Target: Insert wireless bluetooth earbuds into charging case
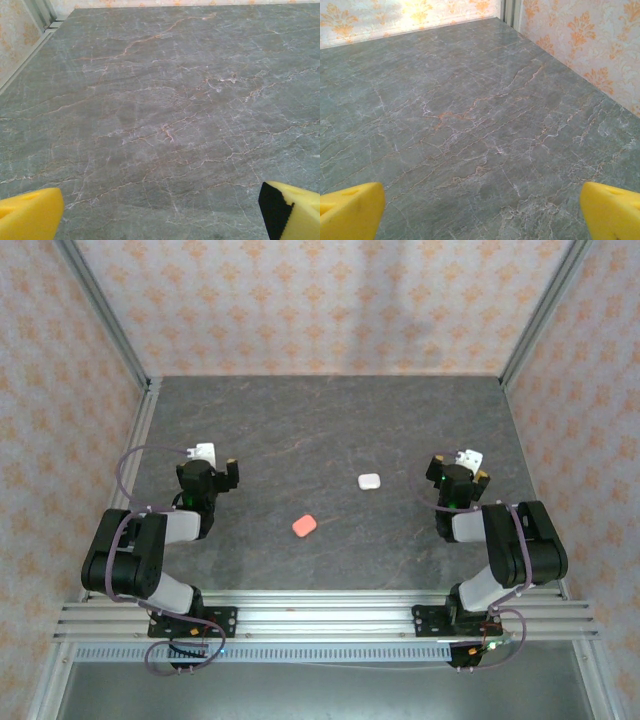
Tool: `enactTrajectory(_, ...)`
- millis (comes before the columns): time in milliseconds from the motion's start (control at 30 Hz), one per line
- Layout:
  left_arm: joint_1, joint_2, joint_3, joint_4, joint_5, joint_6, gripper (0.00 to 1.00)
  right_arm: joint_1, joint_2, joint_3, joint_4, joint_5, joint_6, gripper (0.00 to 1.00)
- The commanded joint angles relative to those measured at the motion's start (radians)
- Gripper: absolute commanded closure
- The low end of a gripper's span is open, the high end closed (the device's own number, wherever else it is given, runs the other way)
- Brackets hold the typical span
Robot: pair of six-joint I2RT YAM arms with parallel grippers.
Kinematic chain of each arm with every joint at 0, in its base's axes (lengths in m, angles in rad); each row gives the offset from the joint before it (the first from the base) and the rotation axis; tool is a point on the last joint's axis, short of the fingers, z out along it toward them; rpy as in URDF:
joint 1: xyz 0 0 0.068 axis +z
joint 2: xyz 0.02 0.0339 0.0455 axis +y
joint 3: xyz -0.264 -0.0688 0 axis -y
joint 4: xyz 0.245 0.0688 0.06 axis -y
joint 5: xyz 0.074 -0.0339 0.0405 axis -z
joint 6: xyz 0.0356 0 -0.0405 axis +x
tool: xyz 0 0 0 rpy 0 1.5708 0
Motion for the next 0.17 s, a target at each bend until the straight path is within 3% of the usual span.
enactTrajectory(0, -0.007, 0.002, 0.015, 0.013, 0.003, -0.004, 0.0, -0.004, 0.01, 0.019, 0.022, -0.006, 0.013, 0.01)
enactTrajectory(133, -0.007, 0.002, 0.016, 0.013, 0.004, -0.003, 0.0, -0.004, 0.003, 0.009, 0.034, -0.008, 0.013, 0.01)
